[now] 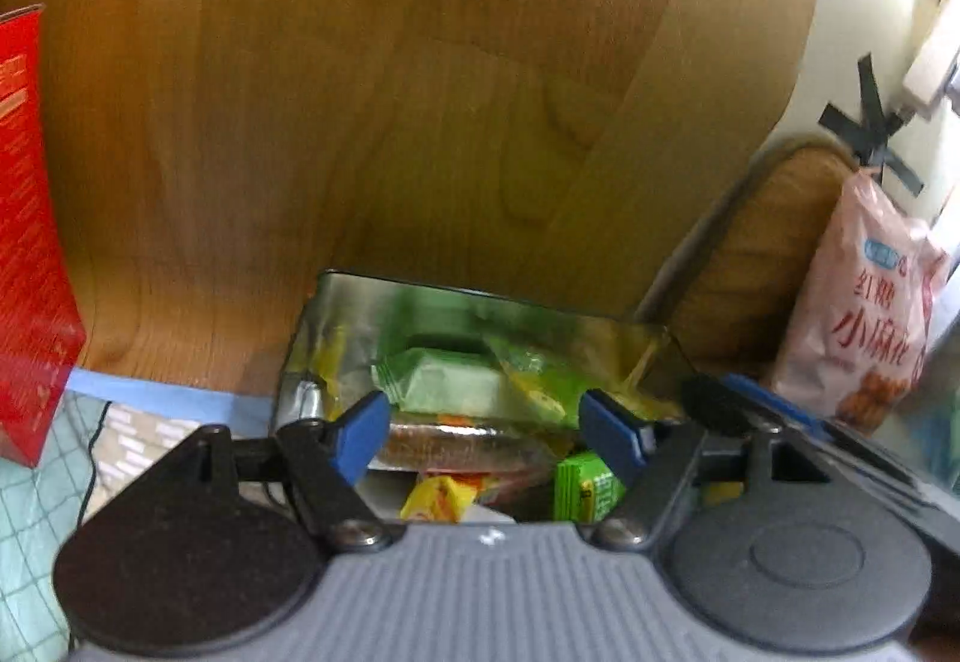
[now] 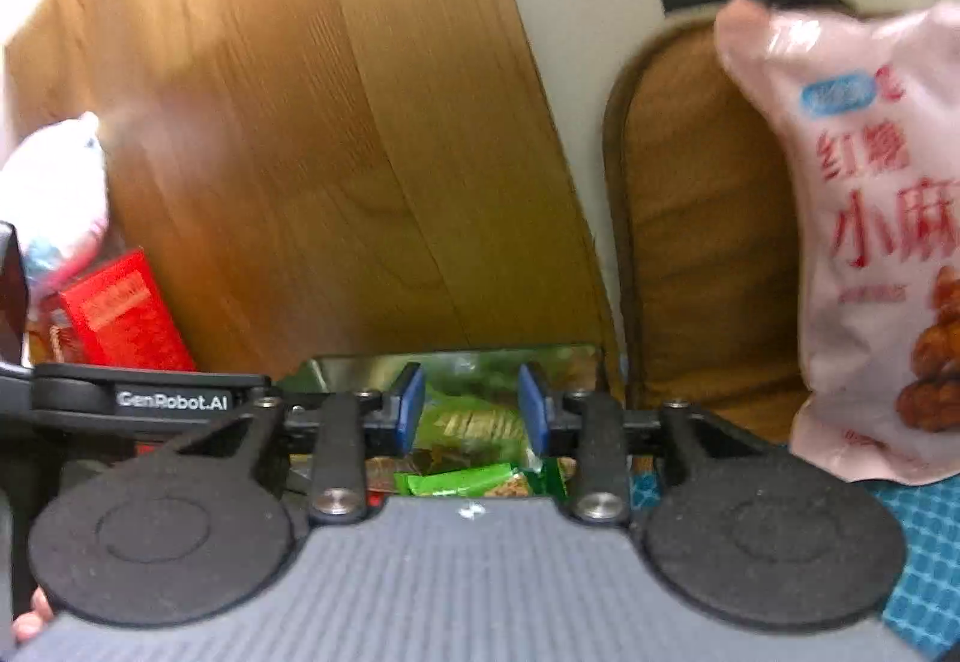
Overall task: Organize snacks
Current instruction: 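Lower the candy bag into the tin box and open the left tool, then grasp the light green square pack with the left tool, then carry the light green pack over the tin box and open the left tool, then move the left tool to the red snack bag and grasp it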
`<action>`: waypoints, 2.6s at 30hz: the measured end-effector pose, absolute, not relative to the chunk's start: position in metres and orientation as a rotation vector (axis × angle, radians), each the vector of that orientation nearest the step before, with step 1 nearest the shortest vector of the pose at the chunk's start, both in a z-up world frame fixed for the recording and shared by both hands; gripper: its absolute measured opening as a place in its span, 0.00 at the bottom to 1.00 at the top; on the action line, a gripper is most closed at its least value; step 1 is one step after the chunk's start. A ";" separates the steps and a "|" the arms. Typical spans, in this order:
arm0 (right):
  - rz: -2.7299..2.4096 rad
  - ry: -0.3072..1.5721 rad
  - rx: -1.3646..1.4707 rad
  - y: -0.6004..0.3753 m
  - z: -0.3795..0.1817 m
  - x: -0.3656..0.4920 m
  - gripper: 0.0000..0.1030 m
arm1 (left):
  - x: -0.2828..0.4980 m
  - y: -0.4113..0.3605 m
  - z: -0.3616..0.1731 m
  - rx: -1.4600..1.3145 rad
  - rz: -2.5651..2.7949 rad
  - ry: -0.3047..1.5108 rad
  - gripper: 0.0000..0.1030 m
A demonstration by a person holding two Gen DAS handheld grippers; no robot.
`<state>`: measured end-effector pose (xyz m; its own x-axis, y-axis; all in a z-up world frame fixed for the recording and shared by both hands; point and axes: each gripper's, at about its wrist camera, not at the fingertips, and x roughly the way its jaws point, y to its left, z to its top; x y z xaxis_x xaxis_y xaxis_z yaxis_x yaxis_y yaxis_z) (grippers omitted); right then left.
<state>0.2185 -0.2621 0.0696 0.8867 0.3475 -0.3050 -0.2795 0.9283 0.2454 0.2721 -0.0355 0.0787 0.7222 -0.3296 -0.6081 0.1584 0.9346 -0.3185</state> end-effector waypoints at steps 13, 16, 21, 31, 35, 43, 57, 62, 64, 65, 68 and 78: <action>0.710 0.676 0.255 -0.229 0.021 0.109 0.38 | 0.138 0.069 0.080 -0.352 -0.293 0.689 0.75; 0.742 0.688 0.114 -0.199 0.015 0.092 0.41 | 0.113 0.090 0.059 -0.433 -0.302 0.774 0.74; 0.735 0.670 -0.119 -0.151 0.008 0.079 0.41 | 0.094 0.088 0.035 -0.459 -0.355 0.825 0.63; 0.655 0.553 -0.106 -0.152 0.025 0.083 0.14 | 0.091 0.069 0.043 -0.406 -0.379 0.813 0.31; 0.601 0.452 -0.071 -0.168 0.047 0.096 0.14 | 0.105 0.056 0.070 -0.370 -0.424 0.748 0.31; 0.412 0.313 -0.052 -0.210 0.072 0.144 0.14 | 0.174 -0.002 0.111 -0.277 -0.502 0.647 0.32; 0.286 0.342 0.099 -0.271 0.052 0.166 0.32 | 0.267 -0.071 0.073 -0.191 -0.437 0.683 0.45; 0.438 0.465 0.175 -0.275 0.042 0.119 0.33 | 0.218 -0.026 0.087 -0.262 -0.441 0.660 0.49; 0.508 0.527 0.178 -0.272 0.034 0.097 0.39 | 0.190 -0.009 0.084 -0.264 -0.453 0.679 0.50; 0.540 0.553 0.174 -0.270 0.029 0.086 0.40 | 0.175 -0.001 0.079 -0.266 -0.453 0.700 0.50; 0.618 0.619 0.147 -0.255 0.013 0.053 0.40 | 0.140 0.021 0.061 -0.295 -0.469 0.772 0.50; 0.732 0.693 0.236 -0.226 0.001 0.010 0.43 | 0.059 0.019 0.022 -0.247 -0.550 0.844 0.61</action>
